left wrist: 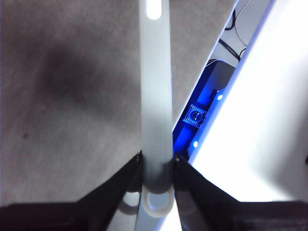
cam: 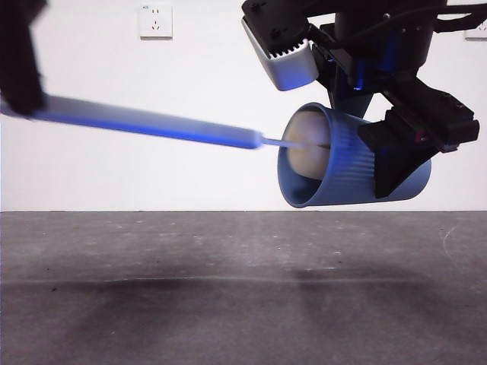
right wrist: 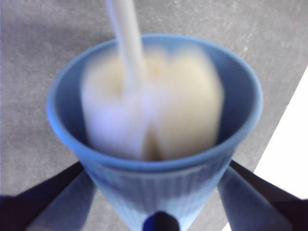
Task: Pick up the cup brush,pick up the cup,insert the brush into the cup,clean the cup,put the cup brush back,put the cup back to the fixed position on the table
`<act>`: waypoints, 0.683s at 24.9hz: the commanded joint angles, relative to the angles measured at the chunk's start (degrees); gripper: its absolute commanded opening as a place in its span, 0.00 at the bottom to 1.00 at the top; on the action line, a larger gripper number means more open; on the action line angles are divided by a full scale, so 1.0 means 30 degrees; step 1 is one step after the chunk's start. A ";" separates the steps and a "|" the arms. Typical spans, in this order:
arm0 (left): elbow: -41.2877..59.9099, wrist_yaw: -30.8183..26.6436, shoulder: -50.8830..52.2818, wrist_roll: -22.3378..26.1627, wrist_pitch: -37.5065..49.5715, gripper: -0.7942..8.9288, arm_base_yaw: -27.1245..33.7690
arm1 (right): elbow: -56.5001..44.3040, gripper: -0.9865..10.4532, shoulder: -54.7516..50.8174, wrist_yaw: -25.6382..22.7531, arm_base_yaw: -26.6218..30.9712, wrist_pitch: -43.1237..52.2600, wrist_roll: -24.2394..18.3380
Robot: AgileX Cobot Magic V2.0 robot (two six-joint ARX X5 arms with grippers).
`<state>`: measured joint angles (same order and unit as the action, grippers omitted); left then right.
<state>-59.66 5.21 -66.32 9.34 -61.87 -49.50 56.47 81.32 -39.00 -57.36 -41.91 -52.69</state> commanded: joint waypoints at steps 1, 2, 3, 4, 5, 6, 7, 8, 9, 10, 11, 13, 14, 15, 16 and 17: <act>-0.0022 0.0532 -0.1260 -0.0066 0.1326 0.07 0.0022 | 0.0058 0.08 0.0175 0.0029 -0.0058 0.0124 0.0270; -0.0022 0.0663 -0.1734 -0.0117 0.1909 0.07 0.0029 | 0.0058 0.08 0.0175 0.0029 -0.0073 0.0124 0.0277; -0.0022 0.0765 -0.2157 -0.0138 0.2455 0.07 0.0029 | 0.0058 0.08 0.0175 0.0029 -0.0095 0.0117 0.0277; -0.0022 0.0874 -0.2499 -0.0255 0.2892 0.07 0.0029 | 0.0058 0.08 0.0175 0.0022 -0.0138 0.0109 0.0299; -0.0022 0.0954 -0.2820 -0.0488 0.3300 0.07 0.0022 | 0.0058 0.08 0.0175 0.0022 -0.0175 0.0109 0.0357; -0.0022 0.0962 -0.3038 -0.0685 0.3541 0.07 0.0022 | 0.0058 0.08 0.0175 0.0015 -0.0182 0.0102 0.0415; -0.0022 0.0962 -0.3169 -0.0714 0.3614 0.07 0.0022 | 0.0058 0.08 0.0175 0.0015 -0.0182 0.0087 0.0423; -0.0022 0.0940 -0.3198 -0.0714 0.3577 0.07 0.0022 | 0.0058 0.08 0.0175 0.0007 -0.0182 0.0087 0.0423; -0.0022 0.0911 -0.3198 -0.0714 0.3483 0.07 0.0022 | 0.0058 0.08 0.0175 0.0007 -0.0182 0.0087 0.0415; -0.0022 0.0903 -0.3191 -0.0714 0.3344 0.07 0.0029 | 0.0058 0.08 0.0175 0.0007 -0.0182 0.0087 0.0423; -0.0022 0.0889 -0.3155 -0.0714 0.3038 0.07 0.0029 | 0.0058 0.08 0.0175 0.0007 -0.0182 0.0080 0.0415; -0.0022 0.0437 -0.3060 -0.0699 0.2193 0.07 0.0080 | 0.0058 0.08 0.0175 0.0007 -0.0182 0.0080 0.0423; -0.0022 0.0015 -0.2929 -0.0685 0.1617 0.07 0.0153 | 0.0058 0.08 0.0175 0.0000 -0.0182 0.0058 0.0444; -0.0022 -0.0393 -0.2834 -0.0627 0.1115 0.07 0.0204 | 0.0058 0.08 0.0175 0.0007 -0.0182 0.0000 0.0488; -0.0022 -0.0816 -0.2659 -0.0605 0.0495 0.07 0.0240 | 0.0058 0.08 0.0175 0.0000 -0.0175 -0.0058 0.0561; -0.0022 -0.1129 -0.2484 -0.0605 -0.0066 0.07 0.0248 | 0.0058 0.08 0.0175 -0.0015 -0.0160 -0.0087 0.0605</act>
<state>-59.68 2.96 -74.39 7.90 -60.86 -49.12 56.47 81.36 -38.96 -57.76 -42.11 -51.86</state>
